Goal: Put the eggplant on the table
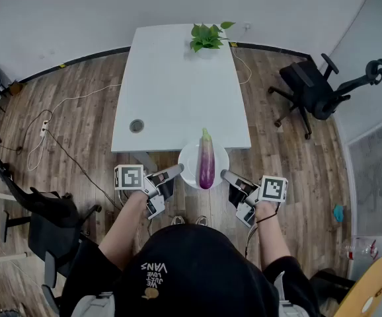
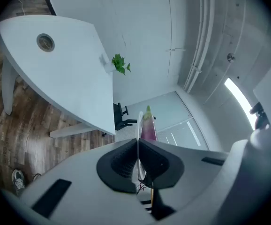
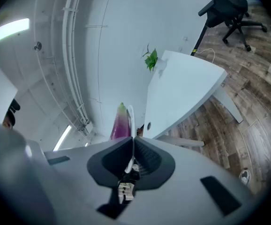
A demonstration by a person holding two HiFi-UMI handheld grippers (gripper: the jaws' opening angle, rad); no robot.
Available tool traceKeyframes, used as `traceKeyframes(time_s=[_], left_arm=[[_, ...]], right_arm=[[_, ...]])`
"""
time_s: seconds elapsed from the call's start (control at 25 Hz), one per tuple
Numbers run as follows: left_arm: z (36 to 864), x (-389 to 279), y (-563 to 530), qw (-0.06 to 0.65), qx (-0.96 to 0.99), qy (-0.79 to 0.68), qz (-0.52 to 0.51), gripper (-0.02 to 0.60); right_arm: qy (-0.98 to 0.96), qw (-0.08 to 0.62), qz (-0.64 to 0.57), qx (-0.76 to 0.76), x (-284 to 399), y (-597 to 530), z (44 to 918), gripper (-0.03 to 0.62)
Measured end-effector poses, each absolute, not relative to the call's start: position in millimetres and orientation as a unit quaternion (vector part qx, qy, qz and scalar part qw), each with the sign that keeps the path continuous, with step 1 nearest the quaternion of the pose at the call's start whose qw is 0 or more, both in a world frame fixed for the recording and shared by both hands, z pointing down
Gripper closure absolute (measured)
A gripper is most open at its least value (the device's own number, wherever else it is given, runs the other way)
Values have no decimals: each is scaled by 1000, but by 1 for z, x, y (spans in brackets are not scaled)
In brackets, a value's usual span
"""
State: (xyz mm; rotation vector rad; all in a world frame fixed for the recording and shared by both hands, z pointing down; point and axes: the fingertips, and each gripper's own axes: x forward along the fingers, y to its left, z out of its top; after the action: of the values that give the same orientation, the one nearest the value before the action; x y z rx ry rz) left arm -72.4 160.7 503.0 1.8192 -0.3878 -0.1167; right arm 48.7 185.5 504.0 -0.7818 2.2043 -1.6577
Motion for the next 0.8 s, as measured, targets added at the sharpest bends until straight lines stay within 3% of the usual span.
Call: traceKeyframes(time_s=[0.8], left_arm=[[502, -63, 164, 599, 782, -164, -52, 561]], right_arm=[[765, 139, -568, -270, 58, 186, 503, 568]])
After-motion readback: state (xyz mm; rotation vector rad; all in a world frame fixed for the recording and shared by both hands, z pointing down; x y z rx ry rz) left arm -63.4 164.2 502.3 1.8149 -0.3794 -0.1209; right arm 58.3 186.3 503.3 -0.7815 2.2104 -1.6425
